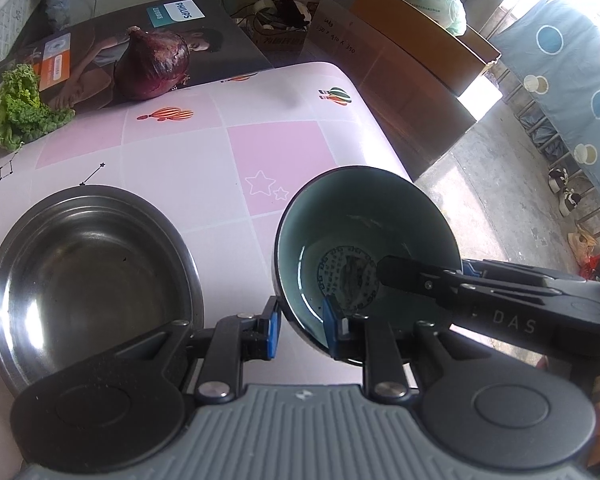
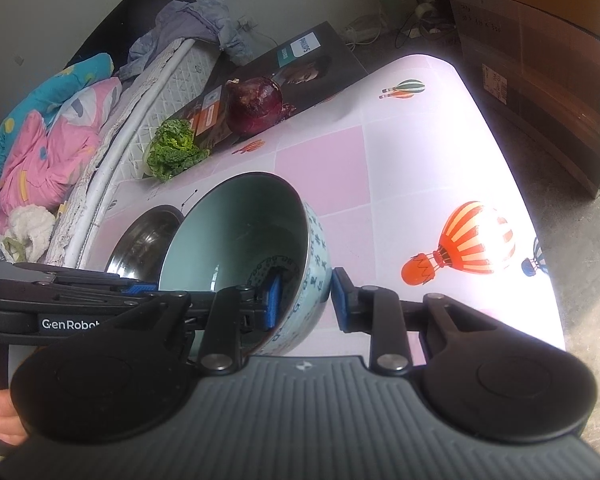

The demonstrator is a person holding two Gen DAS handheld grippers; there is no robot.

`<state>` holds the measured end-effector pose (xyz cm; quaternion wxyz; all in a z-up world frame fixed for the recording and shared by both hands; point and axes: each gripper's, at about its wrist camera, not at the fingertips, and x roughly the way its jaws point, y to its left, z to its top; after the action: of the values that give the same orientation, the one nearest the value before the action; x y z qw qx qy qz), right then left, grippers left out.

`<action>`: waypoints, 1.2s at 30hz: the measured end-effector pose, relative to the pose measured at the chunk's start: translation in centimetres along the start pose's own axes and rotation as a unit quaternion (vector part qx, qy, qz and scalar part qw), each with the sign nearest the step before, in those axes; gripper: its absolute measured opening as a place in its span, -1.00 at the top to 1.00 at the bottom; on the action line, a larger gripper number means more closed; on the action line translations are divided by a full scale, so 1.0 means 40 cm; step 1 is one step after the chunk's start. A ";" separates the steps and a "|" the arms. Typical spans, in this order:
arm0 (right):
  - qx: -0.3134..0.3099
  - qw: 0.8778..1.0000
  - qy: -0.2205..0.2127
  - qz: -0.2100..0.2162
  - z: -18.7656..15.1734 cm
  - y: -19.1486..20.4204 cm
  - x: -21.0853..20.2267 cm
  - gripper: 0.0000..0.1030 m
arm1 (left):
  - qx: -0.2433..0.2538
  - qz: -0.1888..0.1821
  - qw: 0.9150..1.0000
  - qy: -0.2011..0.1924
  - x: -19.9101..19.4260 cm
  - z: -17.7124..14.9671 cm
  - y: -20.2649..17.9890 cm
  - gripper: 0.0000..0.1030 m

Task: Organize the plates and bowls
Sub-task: 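Lift the teal bowl with both tools and carry it over the steel bowl, then lower the teal bowl into the steel bowl and open both tools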

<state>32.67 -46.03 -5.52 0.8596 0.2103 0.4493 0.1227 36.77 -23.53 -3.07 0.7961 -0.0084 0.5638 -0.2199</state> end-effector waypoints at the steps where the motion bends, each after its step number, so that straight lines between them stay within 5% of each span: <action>1: -0.002 1.000 -0.002 0.000 0.001 0.009 -0.011 0.50 | 0.000 -0.001 1.000 -0.003 -0.012 -0.001 0.000 0.57; 9: -0.032 0.999 -0.013 0.009 0.029 0.138 -0.058 0.50 | -0.015 0.000 0.999 -0.032 -0.132 -0.018 0.047 0.57; 16: -0.058 0.997 0.012 0.046 0.047 0.286 0.025 0.50 | -0.056 0.032 0.997 -0.047 -0.209 -0.043 0.191 0.57; 25: -0.077 0.993 0.070 0.050 0.034 0.400 0.216 0.51 | -0.109 0.056 0.992 -0.030 -0.175 -0.067 0.367 0.57; 36: -0.068 0.993 0.096 0.031 0.010 0.381 0.318 0.48 | -0.116 0.063 0.991 -0.021 -0.124 -0.074 0.407 0.51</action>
<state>39.87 -27.63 -7.29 0.8208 0.1524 0.5132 0.1992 38.33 -6.36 -3.97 0.8134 -0.0694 0.5684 -0.1024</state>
